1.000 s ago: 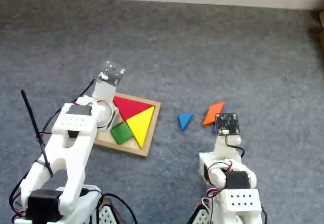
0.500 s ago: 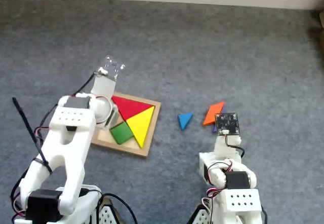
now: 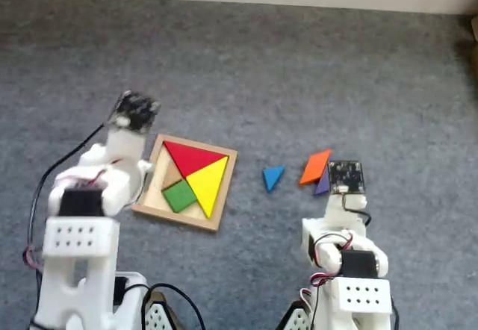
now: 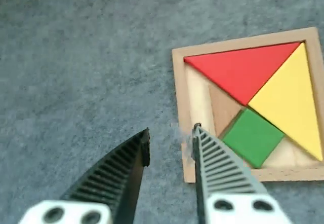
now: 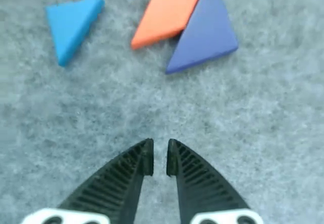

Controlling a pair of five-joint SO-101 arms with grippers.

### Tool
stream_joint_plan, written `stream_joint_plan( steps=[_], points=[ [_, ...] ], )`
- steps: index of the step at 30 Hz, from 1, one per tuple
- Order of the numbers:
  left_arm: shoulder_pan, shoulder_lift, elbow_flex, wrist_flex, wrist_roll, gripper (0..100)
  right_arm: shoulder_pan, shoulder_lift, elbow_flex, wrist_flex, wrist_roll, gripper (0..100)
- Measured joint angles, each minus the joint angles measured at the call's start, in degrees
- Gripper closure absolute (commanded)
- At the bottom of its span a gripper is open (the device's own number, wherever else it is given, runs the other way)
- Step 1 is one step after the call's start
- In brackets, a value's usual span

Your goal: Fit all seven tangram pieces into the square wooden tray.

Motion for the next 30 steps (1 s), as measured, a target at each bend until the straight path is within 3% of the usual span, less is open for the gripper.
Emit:
stream_joint_plan(
  steps=[8,18,23,30],
  points=[
    [-10.02,-14.24,14.33,0.0,0.0,84,-1.93,1.14,-17.14,9.14,0.7,93.3],
    [-12.22,-32.26,29.27,-2.11,0.0,84,-12.22,28.75,-36.4,12.04,-2.81,89.2],
    [-12.22,-40.26,31.56,0.53,0.0,84,-18.2,41.49,-40.62,6.95,-4.57,78.8],
    [-12.13,-45.45,32.88,5.01,0.0,84,-21.36,61.45,-45.89,-5.19,-18.46,75.7]
  ],
)
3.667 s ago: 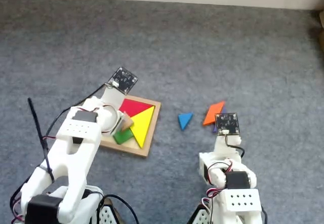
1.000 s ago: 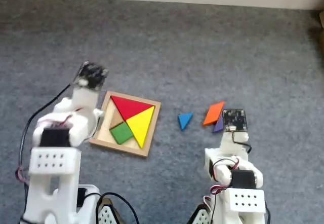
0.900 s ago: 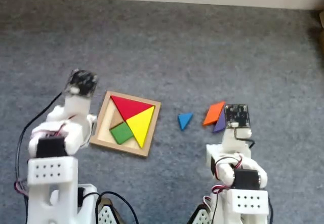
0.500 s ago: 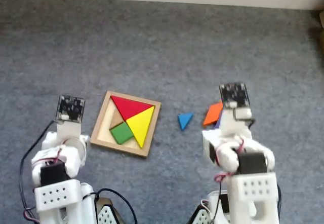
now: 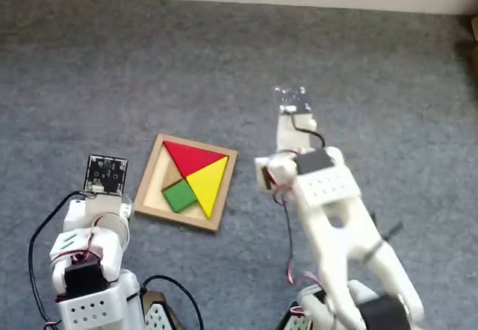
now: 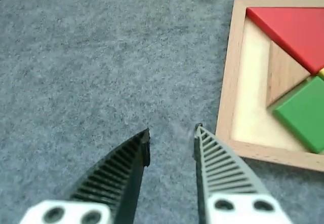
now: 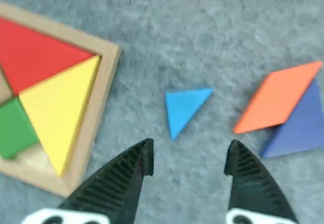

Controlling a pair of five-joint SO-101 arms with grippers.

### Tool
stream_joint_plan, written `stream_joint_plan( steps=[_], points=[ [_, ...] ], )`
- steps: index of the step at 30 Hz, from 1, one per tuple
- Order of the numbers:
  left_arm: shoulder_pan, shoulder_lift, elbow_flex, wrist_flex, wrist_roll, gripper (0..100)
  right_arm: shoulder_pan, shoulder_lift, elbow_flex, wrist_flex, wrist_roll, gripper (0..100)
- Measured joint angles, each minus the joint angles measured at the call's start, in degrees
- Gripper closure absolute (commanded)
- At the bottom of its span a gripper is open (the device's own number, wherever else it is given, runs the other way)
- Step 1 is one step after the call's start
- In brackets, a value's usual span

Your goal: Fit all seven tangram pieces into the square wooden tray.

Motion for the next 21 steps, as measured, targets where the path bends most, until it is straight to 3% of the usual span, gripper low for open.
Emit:
stream_joint_plan(
  steps=[8,21],
  points=[
    [0.0,0.0,0.0,0.35,0.0,84,-1.93,20.75,-11.16,-4.66,-15.65,75.7],
    [0.0,0.0,0.44,0.35,0.0,84,0.35,31.3,-16.79,-7.3,-20.4,75.9]
  ],
)
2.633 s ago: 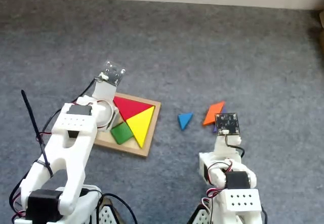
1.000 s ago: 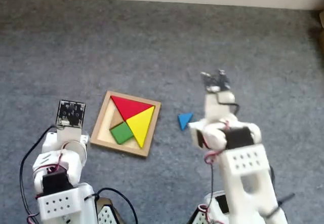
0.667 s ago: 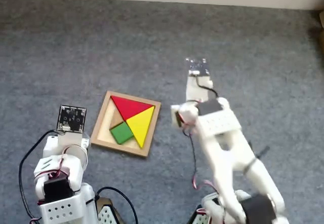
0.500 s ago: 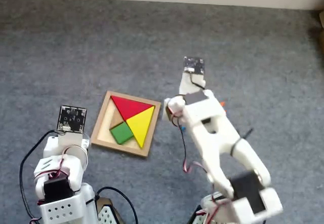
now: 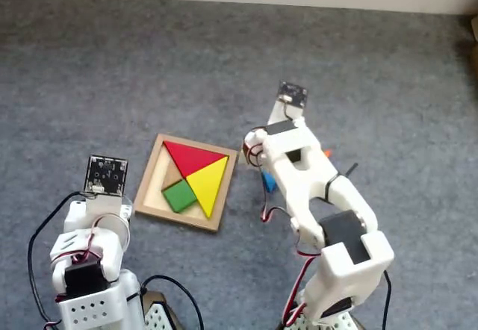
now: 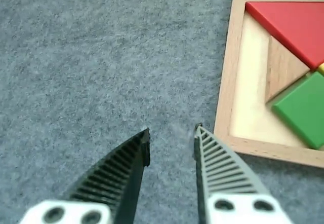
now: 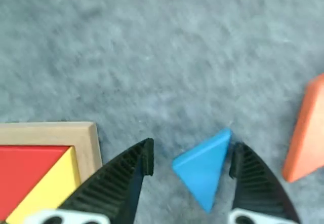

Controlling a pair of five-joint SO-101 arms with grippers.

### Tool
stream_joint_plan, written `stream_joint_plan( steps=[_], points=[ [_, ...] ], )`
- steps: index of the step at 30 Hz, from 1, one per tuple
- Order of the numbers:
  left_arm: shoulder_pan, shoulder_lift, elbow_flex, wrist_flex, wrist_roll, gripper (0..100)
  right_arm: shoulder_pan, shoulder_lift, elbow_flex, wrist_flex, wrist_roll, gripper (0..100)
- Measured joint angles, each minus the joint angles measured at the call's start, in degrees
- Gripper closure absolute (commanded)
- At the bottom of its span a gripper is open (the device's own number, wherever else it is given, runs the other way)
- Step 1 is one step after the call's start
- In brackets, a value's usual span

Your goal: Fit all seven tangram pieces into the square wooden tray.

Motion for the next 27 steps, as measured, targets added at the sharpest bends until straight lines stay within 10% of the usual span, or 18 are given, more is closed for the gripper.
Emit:
stream_joint_plan(
  steps=[27],
  points=[
    [0.0,0.0,0.18,0.0,0.0,84,0.26,1.76,-2.02,4.31,-0.44,76.1]
  ],
)
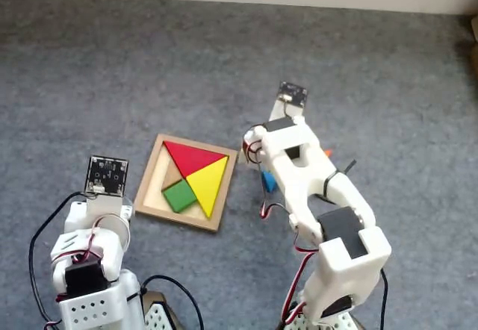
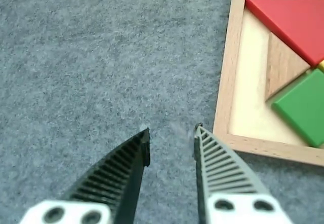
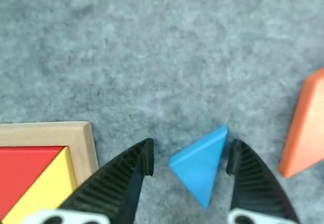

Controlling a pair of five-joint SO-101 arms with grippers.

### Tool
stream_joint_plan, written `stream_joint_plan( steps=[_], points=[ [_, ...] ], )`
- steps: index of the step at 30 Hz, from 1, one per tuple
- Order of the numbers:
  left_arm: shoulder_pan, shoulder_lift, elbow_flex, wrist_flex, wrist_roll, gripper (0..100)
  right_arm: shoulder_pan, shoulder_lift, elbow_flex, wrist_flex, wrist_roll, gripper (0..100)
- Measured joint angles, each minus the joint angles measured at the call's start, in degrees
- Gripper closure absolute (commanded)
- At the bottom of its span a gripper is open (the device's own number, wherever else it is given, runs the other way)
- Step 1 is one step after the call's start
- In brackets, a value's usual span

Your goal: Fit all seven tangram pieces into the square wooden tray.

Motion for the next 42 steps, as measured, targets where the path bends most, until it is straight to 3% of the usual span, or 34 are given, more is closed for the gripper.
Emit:
stream_joint_plan(
  steps=[3,9,22,29,36,42],
  points=[
    [0.0,0.0,0.0,0.0,0.0,84,0.0,0.0,-0.09,1.41,0.0,77.1],
    [0.0,0.0,0.0,0.0,0.0,84,0.7,0.0,-0.09,2.73,0.0,92.5],
    [0.0,0.0,0.0,0.0,0.0,84,3.08,-1.05,0.62,4.84,0.09,93.3],
    [0.0,0.0,0.0,0.0,0.0,84,2.11,-12.57,2.81,7.82,3.43,93.3],
    [0.0,0.0,0.0,0.0,0.0,84,-8.09,-21.27,7.56,8.0,2.99,93.1],
    [0.0,0.0,0.0,0.0,0.0,84,-19.34,-19.34,7.56,5.63,-10.11,93.1]
  ],
)
